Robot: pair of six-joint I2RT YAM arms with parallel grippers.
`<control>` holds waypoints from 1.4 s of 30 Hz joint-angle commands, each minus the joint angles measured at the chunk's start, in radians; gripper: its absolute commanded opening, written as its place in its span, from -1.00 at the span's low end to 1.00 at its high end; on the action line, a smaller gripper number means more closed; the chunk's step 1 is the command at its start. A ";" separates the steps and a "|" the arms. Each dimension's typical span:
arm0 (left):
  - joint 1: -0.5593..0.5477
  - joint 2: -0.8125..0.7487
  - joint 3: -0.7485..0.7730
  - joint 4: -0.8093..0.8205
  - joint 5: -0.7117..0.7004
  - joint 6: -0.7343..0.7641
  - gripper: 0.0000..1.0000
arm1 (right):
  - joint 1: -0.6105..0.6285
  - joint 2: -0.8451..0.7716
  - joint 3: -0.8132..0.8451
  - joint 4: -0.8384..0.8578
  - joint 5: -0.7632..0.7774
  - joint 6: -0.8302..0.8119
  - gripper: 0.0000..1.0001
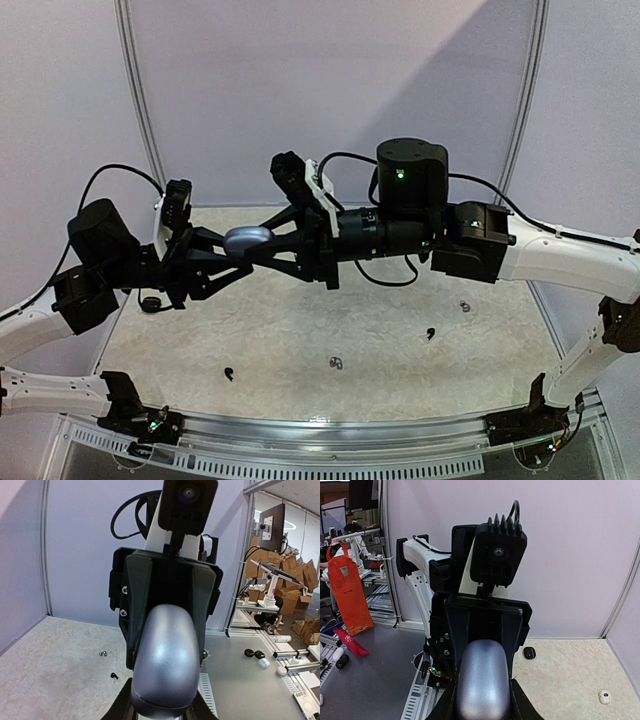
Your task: Insert the wireless bluetooth earbuds into the charging case
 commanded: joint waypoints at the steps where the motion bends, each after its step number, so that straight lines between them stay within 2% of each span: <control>1: -0.019 -0.002 0.013 0.055 0.059 0.004 -0.84 | -0.008 0.020 -0.004 -0.086 0.070 -0.009 -1.00; 3: -0.021 0.002 0.017 0.047 0.061 0.009 -1.00 | -0.007 0.020 -0.007 -0.074 0.068 -0.002 -1.00; 6: -0.021 0.005 0.022 0.036 0.054 0.017 -1.00 | -0.007 0.018 -0.014 -0.054 0.078 0.003 -1.00; 10: -0.021 0.003 0.026 0.005 0.030 0.059 -1.00 | -0.008 0.005 -0.029 -0.049 0.134 0.036 -0.21; 12: -0.021 -0.001 0.024 -0.020 0.034 0.125 -1.00 | -0.007 -0.008 -0.038 -0.042 0.148 0.052 0.01; 14: -0.021 -0.003 0.024 -0.055 0.037 0.195 -1.00 | -0.006 -0.018 -0.042 -0.039 0.162 0.065 0.09; 27: -0.028 -0.016 0.061 -0.361 -0.058 0.667 -1.00 | -0.009 -0.014 -0.019 -0.083 0.236 0.064 0.12; 39: -0.030 -0.014 0.042 -0.358 -0.086 0.686 -1.00 | -0.055 0.009 -0.016 -0.096 0.200 0.146 0.06; 42: -0.029 -0.020 0.020 -0.329 -0.095 0.646 -1.00 | -0.065 0.012 -0.007 -0.112 0.182 0.148 0.08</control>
